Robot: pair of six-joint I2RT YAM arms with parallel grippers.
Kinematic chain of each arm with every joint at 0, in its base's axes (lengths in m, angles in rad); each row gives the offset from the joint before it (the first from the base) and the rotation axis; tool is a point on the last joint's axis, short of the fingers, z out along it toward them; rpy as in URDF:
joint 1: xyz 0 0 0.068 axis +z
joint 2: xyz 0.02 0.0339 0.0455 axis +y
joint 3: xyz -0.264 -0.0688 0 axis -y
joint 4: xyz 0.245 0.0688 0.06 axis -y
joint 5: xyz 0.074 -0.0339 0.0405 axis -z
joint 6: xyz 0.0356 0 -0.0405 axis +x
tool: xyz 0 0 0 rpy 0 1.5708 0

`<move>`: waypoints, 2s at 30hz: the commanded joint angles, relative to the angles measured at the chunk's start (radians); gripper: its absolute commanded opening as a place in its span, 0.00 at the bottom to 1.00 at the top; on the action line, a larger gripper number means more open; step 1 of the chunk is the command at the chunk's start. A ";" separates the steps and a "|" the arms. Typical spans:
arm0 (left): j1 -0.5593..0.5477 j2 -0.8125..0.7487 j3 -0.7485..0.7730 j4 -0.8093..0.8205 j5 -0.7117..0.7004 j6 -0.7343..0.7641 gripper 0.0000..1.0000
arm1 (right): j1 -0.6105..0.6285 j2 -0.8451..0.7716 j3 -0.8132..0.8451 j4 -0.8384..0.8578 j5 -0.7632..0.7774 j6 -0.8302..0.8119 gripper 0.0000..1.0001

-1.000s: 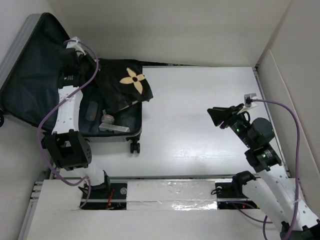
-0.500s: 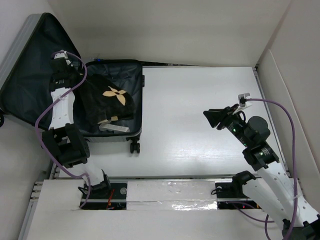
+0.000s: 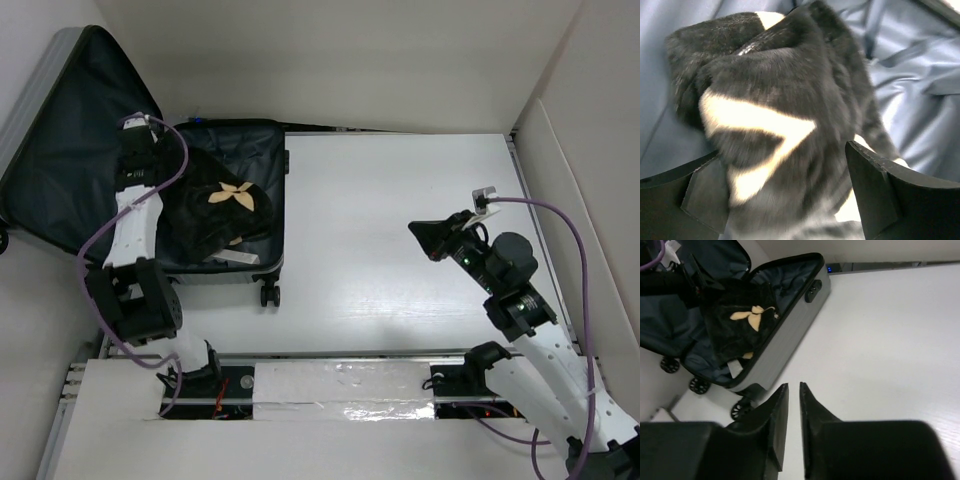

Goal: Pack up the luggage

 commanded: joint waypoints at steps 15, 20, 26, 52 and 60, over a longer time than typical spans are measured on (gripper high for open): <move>-0.077 -0.927 -0.296 -0.262 -0.812 -0.260 0.16 | 0.112 0.055 0.015 0.045 -0.002 -0.066 0.00; -0.048 -0.777 -0.310 -0.352 -0.949 -0.252 0.43 | 0.141 0.060 0.006 0.053 -0.022 -0.066 0.06; 0.043 -0.689 -0.289 -0.348 -1.039 -0.150 0.81 | 0.161 0.077 0.029 0.018 -0.008 -0.094 0.39; 0.144 -0.430 -0.019 -0.352 -0.834 -0.127 0.41 | 0.217 0.115 0.043 -0.032 0.121 -0.111 0.42; 0.092 -0.539 -0.071 -0.311 -0.733 -0.153 0.00 | 0.217 0.138 0.040 -0.045 0.213 -0.088 0.42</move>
